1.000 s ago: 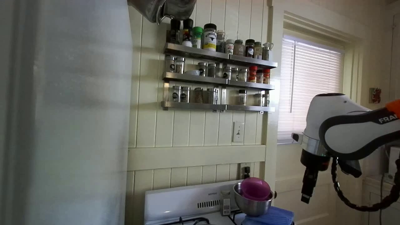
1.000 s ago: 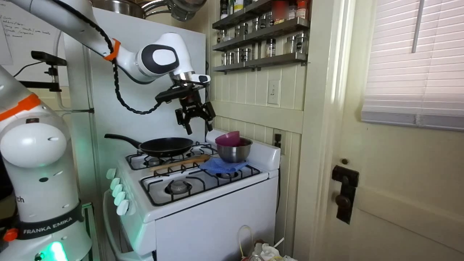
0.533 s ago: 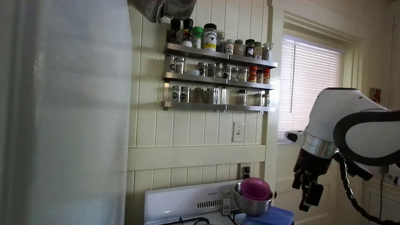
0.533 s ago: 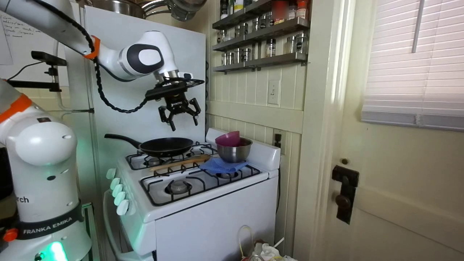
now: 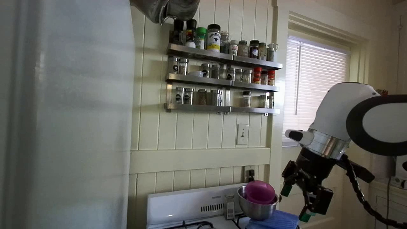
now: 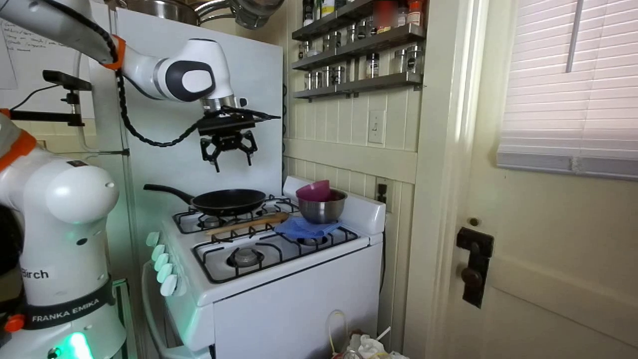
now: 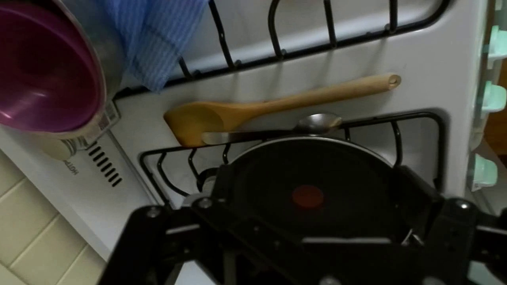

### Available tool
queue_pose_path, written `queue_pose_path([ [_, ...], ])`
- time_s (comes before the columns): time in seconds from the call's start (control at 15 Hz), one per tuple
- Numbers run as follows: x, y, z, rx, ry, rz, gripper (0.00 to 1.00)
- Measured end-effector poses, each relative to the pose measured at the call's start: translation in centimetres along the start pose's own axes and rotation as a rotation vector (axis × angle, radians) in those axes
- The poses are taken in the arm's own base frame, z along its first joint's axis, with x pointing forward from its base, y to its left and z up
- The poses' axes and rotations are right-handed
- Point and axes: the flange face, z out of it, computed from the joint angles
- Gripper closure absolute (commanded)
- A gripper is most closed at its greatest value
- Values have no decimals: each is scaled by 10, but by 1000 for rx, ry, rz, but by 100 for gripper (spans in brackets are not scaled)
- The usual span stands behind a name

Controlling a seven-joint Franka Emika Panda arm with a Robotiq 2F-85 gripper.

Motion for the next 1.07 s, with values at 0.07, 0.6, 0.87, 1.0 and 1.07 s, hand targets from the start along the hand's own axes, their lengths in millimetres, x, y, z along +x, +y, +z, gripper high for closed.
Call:
queue_pose_path([
  [0.07,0,0,1,10,7,-13,0],
  [0.6,11,-12,8,42,4,-253,0],
  [0.87,24,-25,14,85,33,-458,0],
  [1.0,31,-32,21,119,54,-555,0],
  [1.07,34,-36,25,139,61,-600,0],
])
